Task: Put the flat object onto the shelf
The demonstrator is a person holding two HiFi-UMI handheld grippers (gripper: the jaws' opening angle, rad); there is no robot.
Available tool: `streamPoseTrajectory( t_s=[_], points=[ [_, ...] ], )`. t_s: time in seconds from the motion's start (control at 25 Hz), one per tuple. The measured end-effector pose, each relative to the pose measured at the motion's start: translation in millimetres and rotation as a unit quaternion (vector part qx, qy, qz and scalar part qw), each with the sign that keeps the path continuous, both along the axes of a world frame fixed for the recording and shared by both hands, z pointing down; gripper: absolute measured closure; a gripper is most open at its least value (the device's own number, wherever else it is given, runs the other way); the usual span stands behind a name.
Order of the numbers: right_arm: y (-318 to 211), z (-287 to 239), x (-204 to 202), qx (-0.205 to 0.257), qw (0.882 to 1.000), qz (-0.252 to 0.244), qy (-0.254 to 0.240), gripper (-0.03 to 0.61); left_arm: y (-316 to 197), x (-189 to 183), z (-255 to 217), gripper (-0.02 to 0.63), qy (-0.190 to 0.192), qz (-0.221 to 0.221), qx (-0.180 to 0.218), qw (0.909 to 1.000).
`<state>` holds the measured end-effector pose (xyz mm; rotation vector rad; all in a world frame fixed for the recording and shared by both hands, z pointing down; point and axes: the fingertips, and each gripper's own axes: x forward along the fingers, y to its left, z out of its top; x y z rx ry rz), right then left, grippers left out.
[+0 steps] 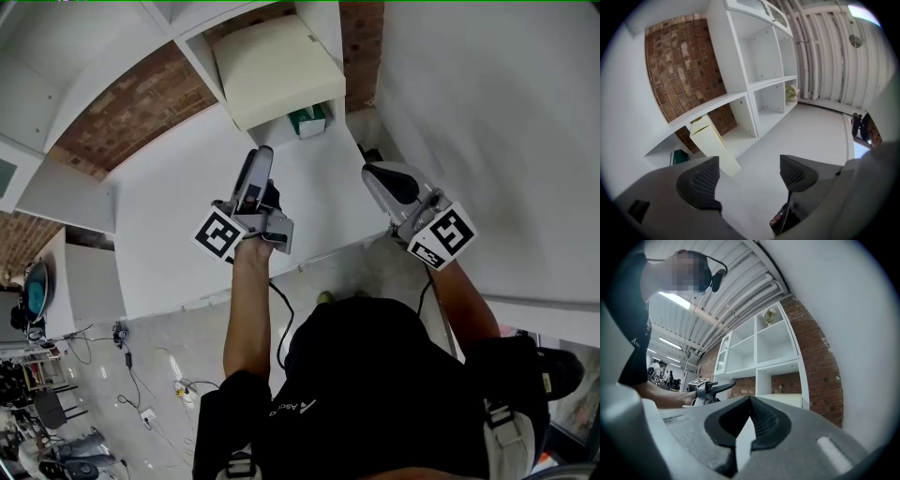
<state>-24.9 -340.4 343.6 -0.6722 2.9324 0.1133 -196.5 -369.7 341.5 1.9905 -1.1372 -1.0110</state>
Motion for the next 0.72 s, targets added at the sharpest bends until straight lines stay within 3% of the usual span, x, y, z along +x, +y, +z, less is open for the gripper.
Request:
streamPoseTrajectory(
  t_s=[0.08,0.16,0.36,0.64,0.72],
  points=[
    [5.0,-6.4,1.5,-0.001,1.000,-0.002,-0.012,0.578,18.2,12.2,-5.8,0.276,-0.041,-0.007,0.020,0.9989],
    [9.1,-11.5,2.7,-0.001,1.000,-0.004,-0.023,0.577,33.4,24.6,-13.5,0.323,-0.109,-0.023,0.040,0.9929],
    [19.9,-23.5,1.5,0.004,0.999,-0.013,-0.040,0.577,58.6,57.6,-32.1,0.412,-0.266,-0.050,0.080,0.9594],
    [33.3,-38.6,-7.4,0.017,0.998,-0.030,-0.053,0.577,82.3,90.1,-53.3,0.534,-0.378,-0.043,0.131,0.9156],
    [35.6,-41.6,-9.7,0.021,0.998,-0.033,-0.054,0.577,86.2,93.5,-56.1,0.579,-0.392,-0.042,0.137,0.9085]
  ],
)
